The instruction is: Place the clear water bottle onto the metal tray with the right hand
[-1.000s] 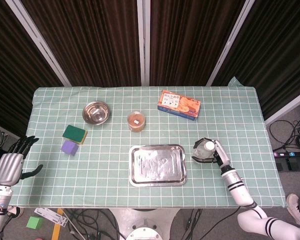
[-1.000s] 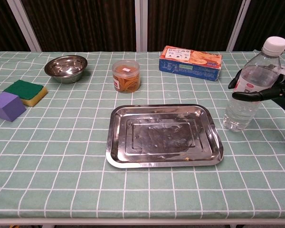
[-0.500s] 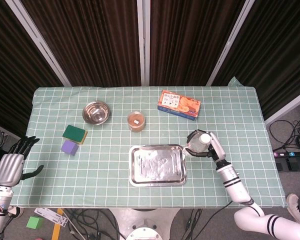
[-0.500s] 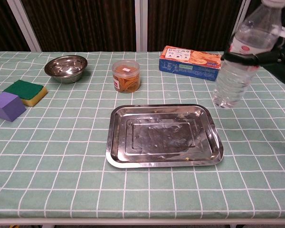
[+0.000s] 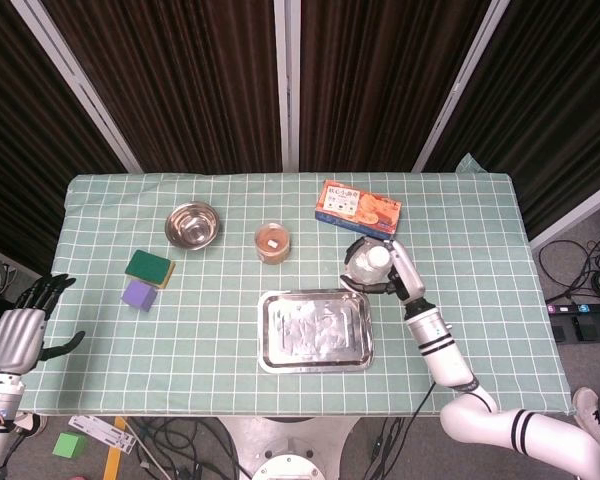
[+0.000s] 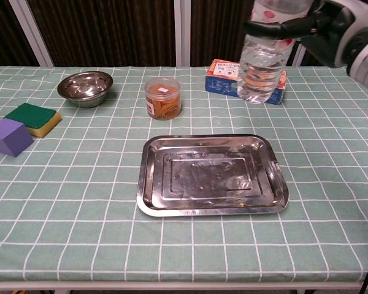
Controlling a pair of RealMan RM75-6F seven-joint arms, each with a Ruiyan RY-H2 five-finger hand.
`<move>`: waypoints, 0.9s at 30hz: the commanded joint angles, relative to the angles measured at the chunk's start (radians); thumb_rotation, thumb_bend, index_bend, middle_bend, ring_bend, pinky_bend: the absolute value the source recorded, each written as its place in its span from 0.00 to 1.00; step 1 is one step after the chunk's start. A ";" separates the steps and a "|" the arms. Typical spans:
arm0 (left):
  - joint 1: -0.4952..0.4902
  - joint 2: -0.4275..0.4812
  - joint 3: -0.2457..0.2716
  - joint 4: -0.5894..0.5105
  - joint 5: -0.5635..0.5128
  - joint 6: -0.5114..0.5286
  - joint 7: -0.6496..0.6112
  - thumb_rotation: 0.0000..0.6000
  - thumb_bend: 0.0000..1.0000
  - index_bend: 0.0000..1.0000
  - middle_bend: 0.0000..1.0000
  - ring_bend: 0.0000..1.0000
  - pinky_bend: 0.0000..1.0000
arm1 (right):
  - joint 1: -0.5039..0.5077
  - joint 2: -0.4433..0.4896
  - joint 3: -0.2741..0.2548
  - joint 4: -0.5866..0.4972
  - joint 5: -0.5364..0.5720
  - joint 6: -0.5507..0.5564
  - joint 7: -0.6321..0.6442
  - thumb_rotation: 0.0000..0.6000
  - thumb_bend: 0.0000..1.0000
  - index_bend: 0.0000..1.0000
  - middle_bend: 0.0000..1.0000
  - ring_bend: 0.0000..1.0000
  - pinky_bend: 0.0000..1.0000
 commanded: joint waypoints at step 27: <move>-0.002 -0.010 0.002 0.005 0.006 -0.001 -0.004 0.94 0.26 0.19 0.21 0.11 0.19 | -0.046 0.063 -0.042 0.043 0.052 -0.017 -0.017 1.00 0.15 0.74 0.57 0.38 0.39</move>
